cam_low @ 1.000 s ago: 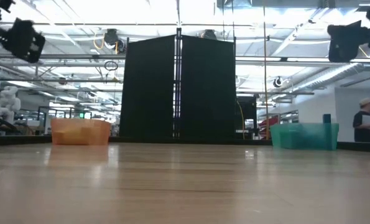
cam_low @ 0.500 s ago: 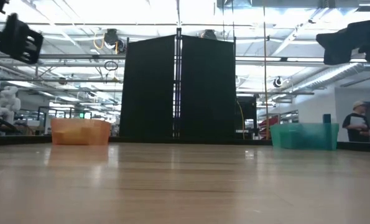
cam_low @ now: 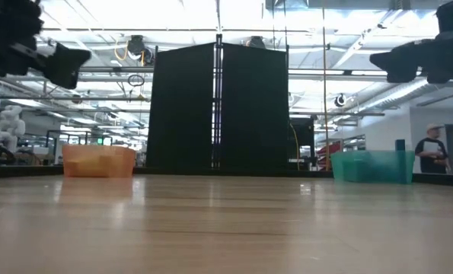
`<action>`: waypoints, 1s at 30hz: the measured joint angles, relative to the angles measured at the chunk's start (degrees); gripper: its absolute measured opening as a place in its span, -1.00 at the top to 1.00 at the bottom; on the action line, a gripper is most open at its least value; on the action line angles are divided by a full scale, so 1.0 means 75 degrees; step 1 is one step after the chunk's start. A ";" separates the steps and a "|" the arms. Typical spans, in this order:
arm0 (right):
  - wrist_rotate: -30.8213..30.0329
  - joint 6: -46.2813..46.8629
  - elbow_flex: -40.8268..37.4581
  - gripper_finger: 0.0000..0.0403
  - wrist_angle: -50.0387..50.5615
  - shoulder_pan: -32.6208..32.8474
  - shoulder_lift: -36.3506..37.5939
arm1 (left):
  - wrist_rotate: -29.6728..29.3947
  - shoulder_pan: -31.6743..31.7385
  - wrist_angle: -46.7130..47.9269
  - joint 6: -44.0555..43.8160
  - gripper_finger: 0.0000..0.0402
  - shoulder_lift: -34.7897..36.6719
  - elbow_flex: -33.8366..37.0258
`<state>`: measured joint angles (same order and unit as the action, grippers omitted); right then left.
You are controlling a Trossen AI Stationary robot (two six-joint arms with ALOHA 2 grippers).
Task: Sort blocks
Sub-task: Return to Home Position
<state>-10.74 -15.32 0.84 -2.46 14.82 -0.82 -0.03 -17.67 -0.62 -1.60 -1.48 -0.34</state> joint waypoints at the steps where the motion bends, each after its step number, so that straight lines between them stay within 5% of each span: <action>1: 0.0314 0.0168 0.0002 -0.27 0.0044 -0.0167 -0.0007 | 0.0000 0.0167 0.0000 0.0001 -0.58 0.0000 0.0000; 7: 0.2162 0.1347 0.0000 -0.27 0.0136 -0.0822 -0.0219 | 0.0545 0.1020 -0.0021 -0.0364 -0.58 0.0000 0.0003; 15: 0.1549 0.1675 -0.0003 -0.27 0.0176 -0.0935 -0.0682 | 0.0376 0.1266 -0.0016 -0.1204 -0.58 0.0000 0.0006; 22: 0.1924 0.3372 -0.0006 -0.27 0.0136 -0.0919 -0.0749 | 0.0269 0.1261 -0.0032 -0.1131 -0.58 0.0000 0.0006; 30: 0.1851 0.3559 -0.0006 -0.27 0.0137 -0.0917 -0.0749 | 0.0254 0.1259 -0.0035 -0.1131 -0.58 0.0000 0.0008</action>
<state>3.14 11.38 0.80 -1.43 7.94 -6.44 1.87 -8.23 -0.89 -10.09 -1.48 -0.28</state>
